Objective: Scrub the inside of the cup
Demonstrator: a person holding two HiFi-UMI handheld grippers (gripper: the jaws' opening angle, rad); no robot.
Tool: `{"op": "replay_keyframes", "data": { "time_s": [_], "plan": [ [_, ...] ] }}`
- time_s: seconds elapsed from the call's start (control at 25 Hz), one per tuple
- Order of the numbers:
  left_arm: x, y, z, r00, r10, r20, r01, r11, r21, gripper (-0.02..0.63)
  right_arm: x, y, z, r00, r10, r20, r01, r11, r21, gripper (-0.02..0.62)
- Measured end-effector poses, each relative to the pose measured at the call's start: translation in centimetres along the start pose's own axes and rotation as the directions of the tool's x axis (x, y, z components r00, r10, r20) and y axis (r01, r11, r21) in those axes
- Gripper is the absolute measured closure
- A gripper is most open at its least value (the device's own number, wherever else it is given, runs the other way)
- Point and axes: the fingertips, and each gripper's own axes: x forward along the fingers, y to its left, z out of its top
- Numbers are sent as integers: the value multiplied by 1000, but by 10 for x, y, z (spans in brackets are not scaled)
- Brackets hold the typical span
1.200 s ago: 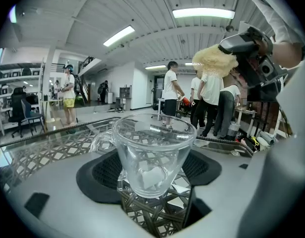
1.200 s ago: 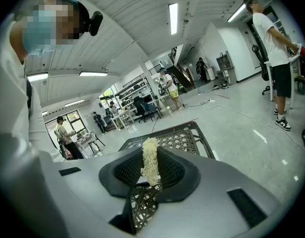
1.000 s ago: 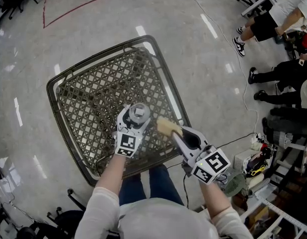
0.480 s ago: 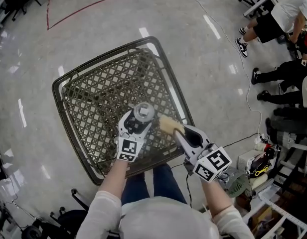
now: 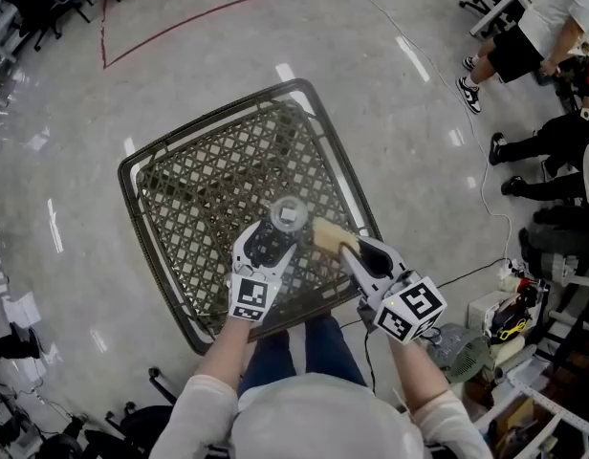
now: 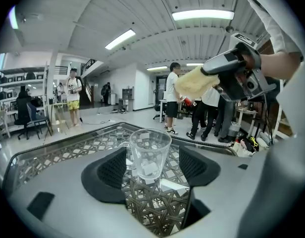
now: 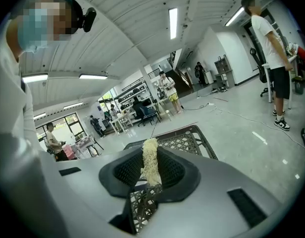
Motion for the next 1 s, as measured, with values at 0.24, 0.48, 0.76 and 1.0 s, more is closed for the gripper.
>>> {"op": "replay_keyframes", "data": {
  "time_s": [0.24,0.48,0.76,1.0],
  "plan": [
    [-22,-2,22,1000,13,12,-13,1000,20,287,-1,5,4,1000,-22,13,22,1000,-16,506],
    [-49,1,51,996,59,66,-62,997,47,468,-4,12,9,999,-37,33,38,999,-32,506],
    [-81,-1,79,991,87,100,-93,994,55,545,-18,20,20,996,-58,65,61,997,-50,506],
    [-103,-6,103,990,72,122,-79,995,57,560,-27,27,26,992,-77,96,83,995,-61,506]
  ]
}}
